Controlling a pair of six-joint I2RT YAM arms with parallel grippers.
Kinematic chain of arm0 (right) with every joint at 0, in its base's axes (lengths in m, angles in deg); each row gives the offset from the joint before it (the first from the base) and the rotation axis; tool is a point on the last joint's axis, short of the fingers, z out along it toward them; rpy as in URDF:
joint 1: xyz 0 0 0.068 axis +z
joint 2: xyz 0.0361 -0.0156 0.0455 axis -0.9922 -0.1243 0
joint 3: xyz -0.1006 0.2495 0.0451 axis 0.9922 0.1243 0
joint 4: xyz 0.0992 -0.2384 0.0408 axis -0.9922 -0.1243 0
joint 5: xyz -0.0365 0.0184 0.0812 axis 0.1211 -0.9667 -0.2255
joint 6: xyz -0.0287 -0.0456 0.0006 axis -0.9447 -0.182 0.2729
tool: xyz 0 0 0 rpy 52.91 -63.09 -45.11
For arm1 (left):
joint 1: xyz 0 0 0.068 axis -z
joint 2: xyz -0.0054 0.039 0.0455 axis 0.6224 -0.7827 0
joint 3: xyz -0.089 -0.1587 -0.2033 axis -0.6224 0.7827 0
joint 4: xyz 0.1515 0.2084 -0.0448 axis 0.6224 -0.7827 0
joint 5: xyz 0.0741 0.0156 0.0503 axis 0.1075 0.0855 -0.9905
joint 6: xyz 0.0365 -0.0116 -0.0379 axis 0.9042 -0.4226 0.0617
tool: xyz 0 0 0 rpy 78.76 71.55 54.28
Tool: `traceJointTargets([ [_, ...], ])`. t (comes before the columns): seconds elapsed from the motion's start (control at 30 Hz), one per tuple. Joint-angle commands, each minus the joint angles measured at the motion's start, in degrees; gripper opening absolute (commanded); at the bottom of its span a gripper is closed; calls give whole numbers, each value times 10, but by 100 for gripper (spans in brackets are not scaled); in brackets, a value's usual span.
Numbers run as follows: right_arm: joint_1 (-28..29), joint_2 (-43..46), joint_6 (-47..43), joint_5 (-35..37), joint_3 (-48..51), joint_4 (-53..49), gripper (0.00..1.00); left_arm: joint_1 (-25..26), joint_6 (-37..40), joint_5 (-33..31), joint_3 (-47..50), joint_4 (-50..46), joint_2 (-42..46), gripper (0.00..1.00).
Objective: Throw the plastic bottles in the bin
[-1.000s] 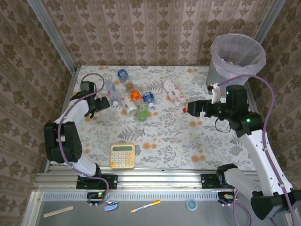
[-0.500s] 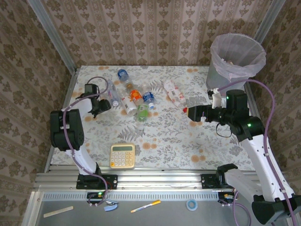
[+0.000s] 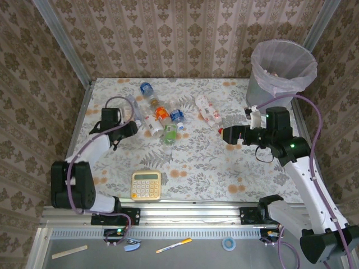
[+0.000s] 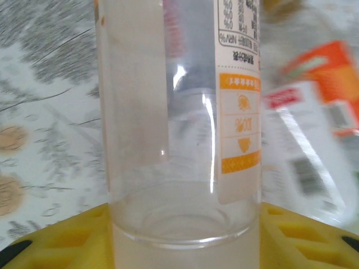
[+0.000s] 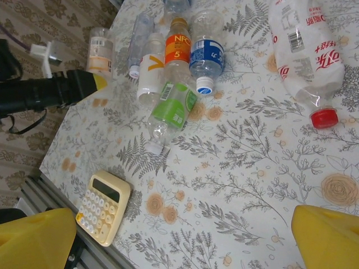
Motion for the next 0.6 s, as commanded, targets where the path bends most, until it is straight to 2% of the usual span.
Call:
traceJointTargets([
  [0.0, 5, 2, 14, -14, 2, 24, 100, 62, 44, 4, 1, 13, 65, 47],
  [0.2, 5, -3, 40, -56, 10, 63, 100, 178, 88, 15, -4, 12, 149, 47],
  [0.27, 6, -4, 52, -69, 12, 88, 100, 235, 104, 20, -10, 17, 162, 47],
  [0.37, 6, -5, 66, -83, 13, 109, 100, 293, 112, 34, -19, 33, 167, 47],
  [0.57, 15, -4, 97, -101, 22, 147, 100, 375, 119, 51, -44, 72, 142, 46],
])
